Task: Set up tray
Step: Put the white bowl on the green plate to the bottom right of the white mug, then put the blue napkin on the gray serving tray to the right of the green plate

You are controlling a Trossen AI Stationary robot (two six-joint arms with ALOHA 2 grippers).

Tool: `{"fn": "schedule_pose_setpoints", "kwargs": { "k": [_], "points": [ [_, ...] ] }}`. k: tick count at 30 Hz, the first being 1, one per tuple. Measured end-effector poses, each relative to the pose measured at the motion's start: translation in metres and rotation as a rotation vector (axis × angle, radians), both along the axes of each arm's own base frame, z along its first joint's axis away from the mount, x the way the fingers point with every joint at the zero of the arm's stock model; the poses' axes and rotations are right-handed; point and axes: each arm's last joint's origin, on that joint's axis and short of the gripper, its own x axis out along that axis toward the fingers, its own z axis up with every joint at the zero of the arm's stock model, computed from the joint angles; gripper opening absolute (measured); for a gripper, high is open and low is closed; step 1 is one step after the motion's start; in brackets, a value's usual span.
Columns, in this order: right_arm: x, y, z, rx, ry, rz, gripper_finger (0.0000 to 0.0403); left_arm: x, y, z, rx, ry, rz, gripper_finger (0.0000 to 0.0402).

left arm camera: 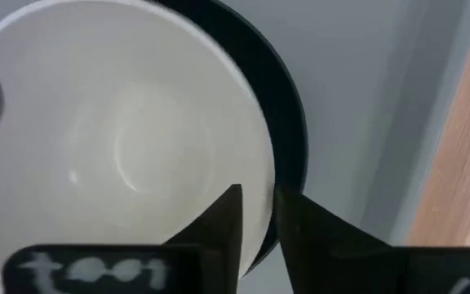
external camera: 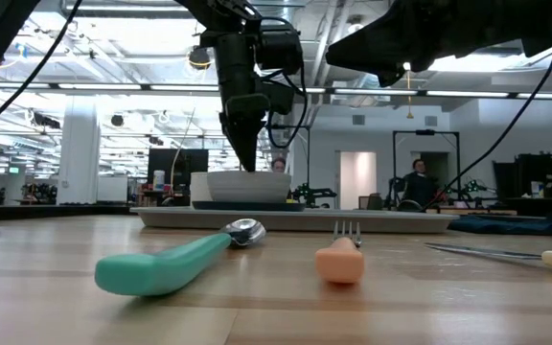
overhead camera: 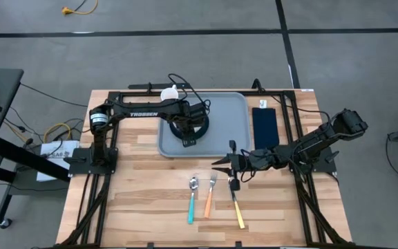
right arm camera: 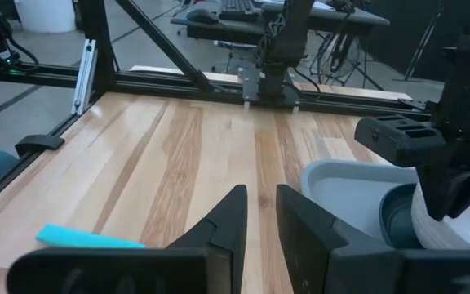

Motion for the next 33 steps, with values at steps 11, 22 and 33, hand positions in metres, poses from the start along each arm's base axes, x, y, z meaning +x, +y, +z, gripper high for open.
{"fn": "schedule_pose_setpoints", "kwargs": {
  "k": [11, 22, 33],
  "points": [
    [0.0, 0.0, 0.0, 0.0, 0.0, 0.0, 0.0062, -0.006, -0.001, 0.014, -0.028, 0.071, 0.054, 0.0086],
    [0.0, 0.0, -0.002, 0.001, 0.017, -0.002, 0.0062, -0.02, -0.033, 0.109, -0.02, -0.122, 0.074, 0.0087],
    [-0.002, -0.001, -0.007, 0.098, 0.072, -0.034, 0.0062, -0.097, -0.098, 0.129, -0.054, -0.545, -0.037, 0.0087]
  ]
}}
